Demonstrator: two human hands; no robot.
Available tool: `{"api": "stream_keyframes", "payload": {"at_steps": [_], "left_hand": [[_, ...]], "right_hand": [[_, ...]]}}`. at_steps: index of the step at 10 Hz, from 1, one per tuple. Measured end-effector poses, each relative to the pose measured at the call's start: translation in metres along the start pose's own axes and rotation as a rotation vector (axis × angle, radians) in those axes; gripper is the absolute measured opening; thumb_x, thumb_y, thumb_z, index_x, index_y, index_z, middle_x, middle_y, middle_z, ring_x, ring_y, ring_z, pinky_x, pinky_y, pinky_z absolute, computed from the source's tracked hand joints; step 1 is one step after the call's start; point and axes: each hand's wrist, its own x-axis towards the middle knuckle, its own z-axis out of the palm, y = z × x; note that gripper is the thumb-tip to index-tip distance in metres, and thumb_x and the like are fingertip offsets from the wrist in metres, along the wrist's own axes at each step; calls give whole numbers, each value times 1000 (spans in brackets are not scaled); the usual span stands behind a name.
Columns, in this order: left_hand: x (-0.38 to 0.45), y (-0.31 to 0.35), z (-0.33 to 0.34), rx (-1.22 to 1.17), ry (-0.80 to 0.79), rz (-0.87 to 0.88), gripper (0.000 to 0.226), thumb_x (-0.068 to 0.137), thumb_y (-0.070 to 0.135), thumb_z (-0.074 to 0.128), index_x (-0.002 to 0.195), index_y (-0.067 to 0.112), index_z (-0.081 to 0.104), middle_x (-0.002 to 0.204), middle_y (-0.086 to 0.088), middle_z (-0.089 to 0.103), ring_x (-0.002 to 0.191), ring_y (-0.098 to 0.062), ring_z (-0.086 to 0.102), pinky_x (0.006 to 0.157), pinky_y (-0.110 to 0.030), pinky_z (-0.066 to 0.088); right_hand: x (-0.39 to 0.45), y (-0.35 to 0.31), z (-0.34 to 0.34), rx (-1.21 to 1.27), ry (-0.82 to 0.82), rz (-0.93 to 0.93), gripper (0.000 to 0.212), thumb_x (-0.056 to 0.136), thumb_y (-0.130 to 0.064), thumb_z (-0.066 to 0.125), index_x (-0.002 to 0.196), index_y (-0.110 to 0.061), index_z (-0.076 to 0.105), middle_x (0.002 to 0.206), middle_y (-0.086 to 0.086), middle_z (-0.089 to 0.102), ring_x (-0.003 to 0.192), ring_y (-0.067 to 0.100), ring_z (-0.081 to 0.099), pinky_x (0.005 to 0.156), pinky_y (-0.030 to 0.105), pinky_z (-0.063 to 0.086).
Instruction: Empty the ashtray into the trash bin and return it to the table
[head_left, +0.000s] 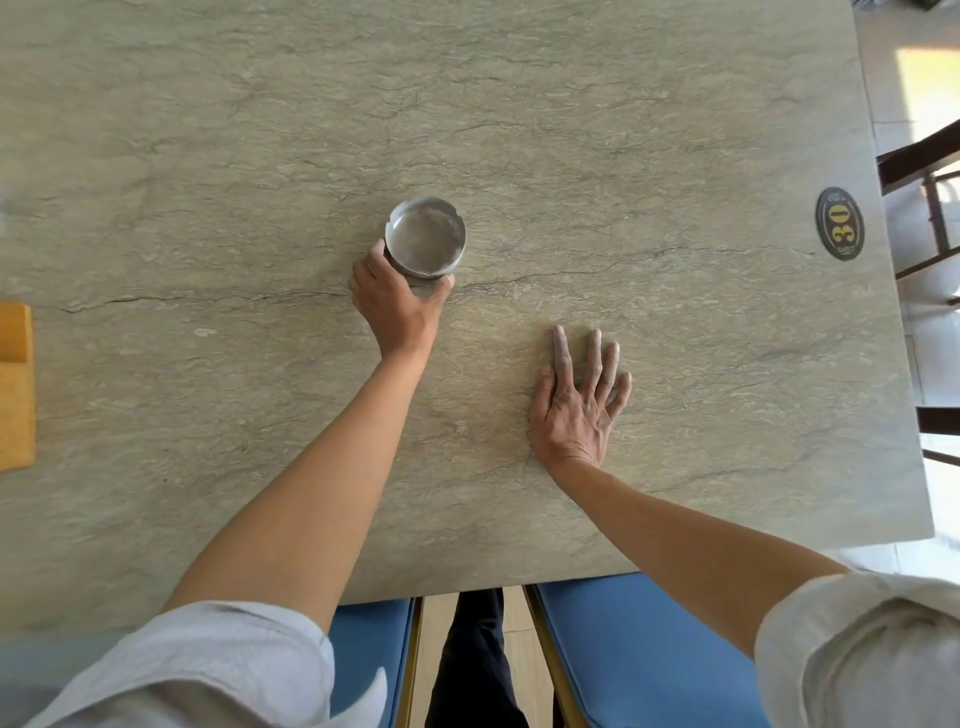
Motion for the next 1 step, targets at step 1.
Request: {"api": "stream_keyframes", "payload": {"at_steps": [1], "left_hand": [[-6,-6,1,-35,-1,-19,92,64,48,83,136,5,45,130,-11,50,122,-30,45,106,-42,38]], "right_hand": [[2,0,-2,14,6,2,55,110,-48,18,164,-49,10,178,-3,-6,163,21,-15,130,55,-7]]}}
